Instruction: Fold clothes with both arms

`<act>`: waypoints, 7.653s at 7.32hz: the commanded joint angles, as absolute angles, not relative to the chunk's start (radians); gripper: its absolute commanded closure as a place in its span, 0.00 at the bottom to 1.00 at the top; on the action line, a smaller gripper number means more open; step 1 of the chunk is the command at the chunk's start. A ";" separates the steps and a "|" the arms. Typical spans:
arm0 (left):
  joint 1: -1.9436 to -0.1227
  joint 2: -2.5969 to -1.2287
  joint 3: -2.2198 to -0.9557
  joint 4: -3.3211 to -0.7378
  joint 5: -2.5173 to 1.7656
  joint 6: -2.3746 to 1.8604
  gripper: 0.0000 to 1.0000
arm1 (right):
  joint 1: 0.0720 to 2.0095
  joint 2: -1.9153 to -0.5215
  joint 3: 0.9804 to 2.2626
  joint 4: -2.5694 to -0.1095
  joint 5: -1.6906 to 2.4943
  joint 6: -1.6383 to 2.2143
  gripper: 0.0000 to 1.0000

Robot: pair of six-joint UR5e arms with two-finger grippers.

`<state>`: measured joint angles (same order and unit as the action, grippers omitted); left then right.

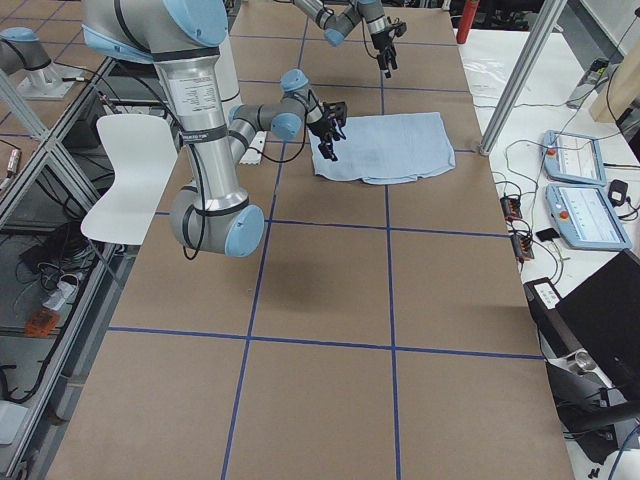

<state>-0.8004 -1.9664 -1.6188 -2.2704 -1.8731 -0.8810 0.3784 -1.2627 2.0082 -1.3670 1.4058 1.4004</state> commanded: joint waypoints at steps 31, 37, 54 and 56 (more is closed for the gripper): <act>-0.264 -1.974 -1.845 -1.963 -1.563 -1.463 1.00 | 0.225 -1.117 1.829 -1.513 1.344 2.151 0.14; -0.267 -1.973 -1.852 -1.962 -1.563 -1.462 1.00 | 0.230 -1.083 1.767 -1.512 1.328 2.183 0.18; -0.349 -2.019 -2.323 -1.422 -1.692 -1.300 1.00 | 0.196 -0.993 2.216 -1.937 1.284 2.165 1.00; -0.458 -2.077 -2.191 -1.434 -1.692 -1.247 1.00 | 0.267 -0.907 2.104 -1.924 1.269 2.120 1.00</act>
